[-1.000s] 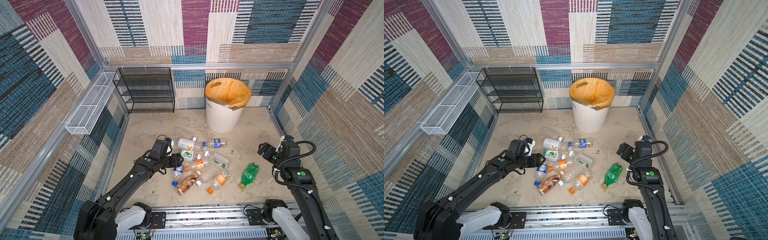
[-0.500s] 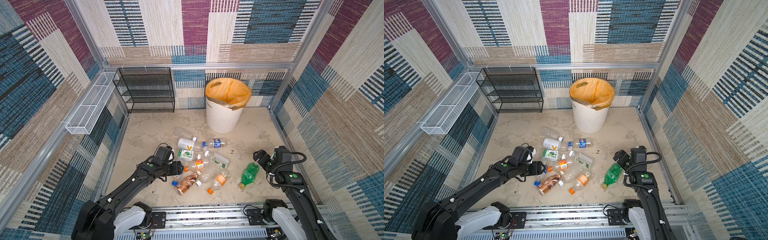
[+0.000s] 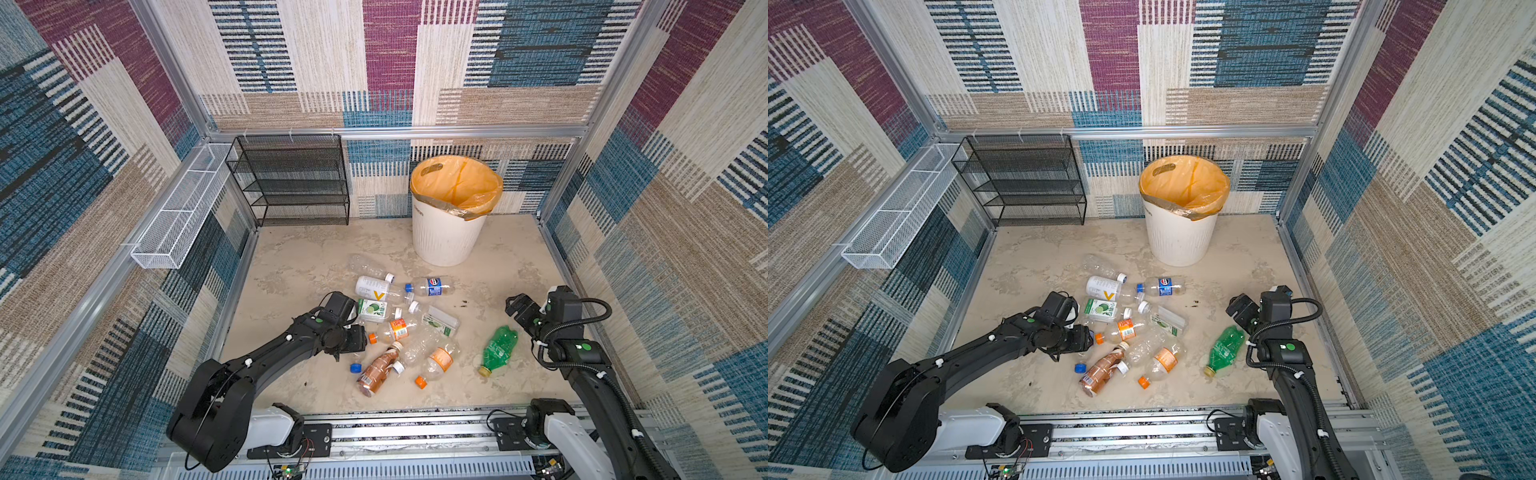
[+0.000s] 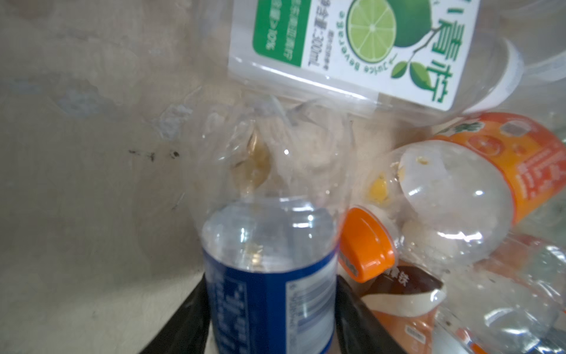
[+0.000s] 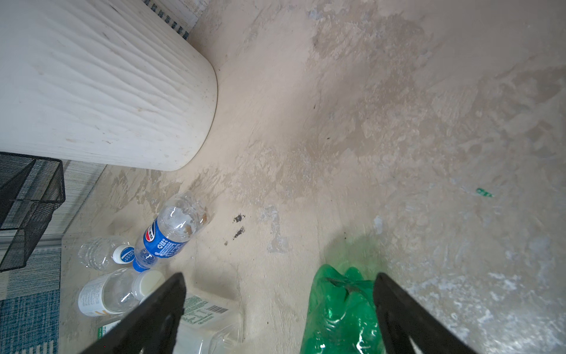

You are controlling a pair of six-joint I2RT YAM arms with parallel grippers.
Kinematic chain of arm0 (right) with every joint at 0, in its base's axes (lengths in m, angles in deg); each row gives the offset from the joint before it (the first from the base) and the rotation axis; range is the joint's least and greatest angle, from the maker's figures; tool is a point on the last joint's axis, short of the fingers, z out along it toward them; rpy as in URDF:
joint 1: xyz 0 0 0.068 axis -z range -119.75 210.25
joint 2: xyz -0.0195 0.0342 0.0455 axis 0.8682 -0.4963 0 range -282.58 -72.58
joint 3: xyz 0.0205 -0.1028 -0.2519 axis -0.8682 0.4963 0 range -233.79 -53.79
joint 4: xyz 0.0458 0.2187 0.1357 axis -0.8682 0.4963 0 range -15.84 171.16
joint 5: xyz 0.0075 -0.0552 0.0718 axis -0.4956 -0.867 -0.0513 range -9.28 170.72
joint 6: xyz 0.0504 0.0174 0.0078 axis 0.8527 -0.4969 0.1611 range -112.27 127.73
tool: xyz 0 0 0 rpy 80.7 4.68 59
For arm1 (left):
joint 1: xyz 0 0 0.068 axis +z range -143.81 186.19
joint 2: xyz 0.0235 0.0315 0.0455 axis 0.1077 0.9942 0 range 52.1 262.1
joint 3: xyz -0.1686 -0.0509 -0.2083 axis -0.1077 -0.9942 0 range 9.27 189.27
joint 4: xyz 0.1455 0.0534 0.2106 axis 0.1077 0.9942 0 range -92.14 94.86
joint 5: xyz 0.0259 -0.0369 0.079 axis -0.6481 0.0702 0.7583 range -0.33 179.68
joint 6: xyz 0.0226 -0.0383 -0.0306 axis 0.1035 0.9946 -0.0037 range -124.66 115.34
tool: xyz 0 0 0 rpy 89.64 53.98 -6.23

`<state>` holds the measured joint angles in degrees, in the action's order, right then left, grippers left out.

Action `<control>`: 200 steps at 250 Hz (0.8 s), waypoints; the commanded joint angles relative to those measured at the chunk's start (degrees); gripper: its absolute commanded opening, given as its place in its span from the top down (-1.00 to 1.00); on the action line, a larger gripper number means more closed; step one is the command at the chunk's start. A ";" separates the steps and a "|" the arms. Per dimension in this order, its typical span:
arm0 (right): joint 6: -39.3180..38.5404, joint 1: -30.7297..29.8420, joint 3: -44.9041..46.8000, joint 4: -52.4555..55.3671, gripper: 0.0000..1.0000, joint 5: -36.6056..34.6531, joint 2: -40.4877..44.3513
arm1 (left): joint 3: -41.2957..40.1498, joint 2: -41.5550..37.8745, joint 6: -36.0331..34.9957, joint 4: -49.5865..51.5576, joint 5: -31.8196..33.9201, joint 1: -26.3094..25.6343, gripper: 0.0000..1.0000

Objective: Throw the plastic bottles in the bin
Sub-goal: Pick up the plastic bottle from the center of the table.

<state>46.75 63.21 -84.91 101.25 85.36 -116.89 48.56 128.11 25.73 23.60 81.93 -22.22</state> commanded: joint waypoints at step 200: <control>-0.64 -0.12 1.62 -6.17 -0.92 0.28 -2.79 | 14.45 -7.93 2.05 -4.08 -1.72 4.03 0.02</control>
<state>46.40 63.21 -84.01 97.36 85.28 -120.43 58.33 113.99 28.07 24.67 84.51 -20.10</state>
